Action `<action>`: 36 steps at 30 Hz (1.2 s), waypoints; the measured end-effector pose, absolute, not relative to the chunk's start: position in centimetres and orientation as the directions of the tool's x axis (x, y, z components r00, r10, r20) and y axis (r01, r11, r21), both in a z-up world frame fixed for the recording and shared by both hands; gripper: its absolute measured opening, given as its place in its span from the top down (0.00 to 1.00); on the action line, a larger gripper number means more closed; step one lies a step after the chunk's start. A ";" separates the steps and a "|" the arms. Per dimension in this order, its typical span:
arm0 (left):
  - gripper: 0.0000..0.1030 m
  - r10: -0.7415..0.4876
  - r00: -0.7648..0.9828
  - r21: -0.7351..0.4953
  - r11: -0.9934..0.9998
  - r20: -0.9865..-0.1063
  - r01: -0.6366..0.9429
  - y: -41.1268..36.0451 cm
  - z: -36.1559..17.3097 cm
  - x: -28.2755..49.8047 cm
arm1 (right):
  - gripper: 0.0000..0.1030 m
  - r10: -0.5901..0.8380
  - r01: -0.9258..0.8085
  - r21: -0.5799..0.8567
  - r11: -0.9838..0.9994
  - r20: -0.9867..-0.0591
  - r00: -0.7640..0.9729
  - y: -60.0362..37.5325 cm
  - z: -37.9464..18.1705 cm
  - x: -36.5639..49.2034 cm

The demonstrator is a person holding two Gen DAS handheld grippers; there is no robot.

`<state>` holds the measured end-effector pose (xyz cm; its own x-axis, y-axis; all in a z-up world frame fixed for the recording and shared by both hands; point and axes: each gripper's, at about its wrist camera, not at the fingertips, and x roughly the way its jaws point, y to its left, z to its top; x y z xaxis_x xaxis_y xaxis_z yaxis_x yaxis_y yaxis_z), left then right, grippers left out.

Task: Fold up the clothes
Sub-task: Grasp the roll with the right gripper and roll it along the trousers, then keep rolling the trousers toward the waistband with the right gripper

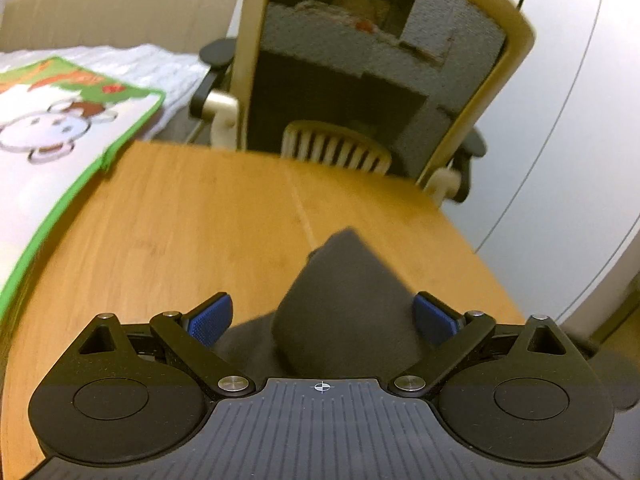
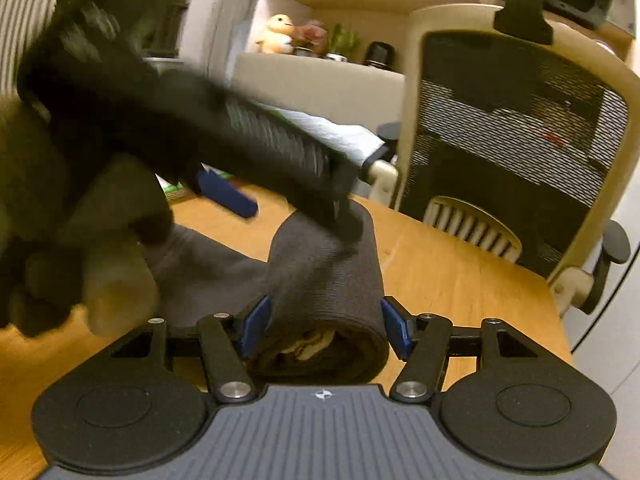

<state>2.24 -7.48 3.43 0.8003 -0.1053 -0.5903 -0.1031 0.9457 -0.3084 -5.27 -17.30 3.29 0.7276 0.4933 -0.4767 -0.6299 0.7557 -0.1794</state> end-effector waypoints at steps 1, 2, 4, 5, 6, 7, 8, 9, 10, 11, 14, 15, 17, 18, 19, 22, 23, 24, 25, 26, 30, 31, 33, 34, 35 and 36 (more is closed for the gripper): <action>0.03 -0.107 0.798 -0.320 0.941 -0.594 -0.112 -7.2 3.0 2.1 | 0.31 0.511 -0.638 -0.143 0.757 -0.479 0.714 -17.8 3.4 -5.2; 0.03 -0.102 0.798 -0.324 0.938 -0.594 -0.121 -6.9 2.9 2.0 | 0.21 0.531 -0.645 -0.102 0.757 -0.479 0.699 -18.3 3.5 -5.1; 0.03 -0.094 0.800 -0.326 0.936 -0.592 -0.131 -6.4 2.8 1.6 | 0.14 0.555 -0.640 -0.023 0.768 -0.475 0.683 -19.2 3.6 -4.6; 0.03 -0.090 0.801 -0.325 0.936 -0.591 -0.135 -6.1 2.8 1.4 | 0.14 0.561 -0.633 0.011 0.774 -0.475 0.678 -19.5 3.6 -4.2; 0.03 -0.085 0.802 -0.326 0.935 -0.591 -0.140 -5.9 2.8 1.2 | 0.14 0.562 -0.630 0.021 0.776 -0.476 0.676 -19.5 3.5 -4.1; 0.03 -0.082 0.802 -0.327 0.934 -0.592 -0.145 -5.6 2.8 1.0 | 0.14 0.562 -0.629 0.025 0.777 -0.477 0.675 -19.4 3.5 -4.1; 0.03 -0.082 0.802 -0.330 0.932 -0.592 -0.149 -5.3 2.7 0.7 | 0.14 0.563 -0.628 0.029 0.778 -0.478 0.674 -19.3 3.4 -4.0; 0.03 -0.081 0.801 -0.334 0.930 -0.593 -0.153 -5.1 2.7 0.5 | 0.16 0.563 -0.627 0.033 0.778 -0.479 0.673 -19.2 3.3 -4.0; 0.03 -0.081 0.801 -0.337 0.928 -0.594 -0.156 -4.8 2.7 0.2 | 0.18 0.565 -0.635 0.019 0.772 -0.477 0.673 -18.7 3.3 -4.2; 0.03 -0.081 0.801 -0.340 0.927 -0.594 -0.158 -4.6 2.7 0.0 | 0.28 0.568 -0.647 -0.002 0.763 -0.476 0.671 -18.1 3.2 -4.3; 0.04 -0.065 0.809 -0.337 0.926 -0.584 -0.169 -4.2 3.4 -0.8 | 0.38 0.533 -0.662 -0.139 0.737 -0.483 0.695 -15.5 2.7 -5.3; 0.04 -0.061 0.815 -0.338 0.925 -0.576 -0.170 -4.1 3.8 -1.1 | 0.38 0.526 -0.665 -0.172 0.726 -0.484 0.699 -14.9 2.7 -5.4; 0.04 -0.065 0.830 -0.352 0.922 -0.554 -0.162 -3.8 4.5 -1.6 | 0.38 0.513 -0.671 -0.227 0.706 -0.490 0.705 -14.0 2.6 -5.9; 0.04 -0.065 0.832 -0.350 0.923 -0.551 -0.160 -3.8 4.6 -1.6 | 0.38 0.504 -0.669 -0.257 0.697 -0.488 0.712 -13.7 2.5 -6.3; 0.04 -0.060 0.829 -0.340 0.927 -0.556 -0.161 -3.9 4.5 -1.5 | 0.38 0.497 -0.668 -0.288 0.686 -0.485 0.720 -13.3 2.5 -6.6; 0.03 -0.047 0.819 -0.309 0.937 -0.572 -0.163 -4.0 4.0 -1.2 | 0.37 0.508 -0.682 -0.319 0.658 -0.480 0.715 -12.6 2.7 -7.3; 0.03 -0.041 0.816 -0.300 0.940 -0.576 -0.164 -4.0 3.7 -1.3 | 0.35 0.521 -0.692 -0.300 0.656 -0.485 0.703 -12.7 2.9 -7.2; 0.03 -0.037 0.814 -0.295 0.941 -0.579 -0.167 -4.0 3.3 -1.3 | 0.33 0.540 -0.704 -0.253 0.664 -0.490 0.685 -13.3 3.2 -7.0; 0.03 -0.035 0.813 -0.297 0.939 -0.581 -0.172 -3.7 3.1 -1.5 | 0.32 0.560 -0.713 -0.200 0.672 -0.493 0.666 -14.0 3.6 -6.8; 0.03 -0.032 0.813 -0.299 0.938 -0.581 -0.177 -3.5 3.0 -1.7 | 0.26 0.581 -0.721 -0.146 0.677 -0.495 0.646 -14.7 3.9 -6.5; 0.03 -0.006 0.810 -0.283 0.939 -0.586 -0.198 -2.6 2.6 -2.4 | 0.21 0.658 -0.674 0.177 0.717 -0.493 0.570 -18.5 5.1 -3.4; 0.03 0.000 0.809 -0.282 0.938 -0.588 -0.204 -2.3 2.5 -2.5 | 0.21 0.664 -0.649 0.235 0.724 -0.493 0.562 -19.2 5.0 -2.6; 0.03 0.005 0.805 -0.286 0.934 -0.593 -0.216 -1.9 2.2 -2.7 | 0.21 0.676 -0.598 0.335 0.728 -0.494 0.547 -19.8 4.5 -1.2; 0.03 0.002 0.804 -0.294 0.930 -0.595 -0.219 -1.7 2.0 -2.8 | 0.21 0.683 -0.570 0.384 0.727 -0.493 0.539 -20.1 4.2 -0.5; 0.03 -0.002 0.803 -0.301 0.927 -0.597 -0.222 -1.5 1.9 -2.8 | 0.21 0.682 -0.555 0.401 0.728 -0.500 0.534 -19.8 3.9 0.1; 0.04 -0.005 0.802 -0.309 0.924 -0.597 -0.225 -1.3 1.7 -2.9 | 0.23 0.680 -0.544 0.412 0.731 -0.507 0.529 -19.5 3.7 0.6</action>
<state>-2.92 -1.31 1.75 0.8020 -0.0046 -0.5973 -0.2246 0.9243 -0.3086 0.55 -19.49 3.66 0.5293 0.6800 -0.5073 -0.5442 0.7309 0.4119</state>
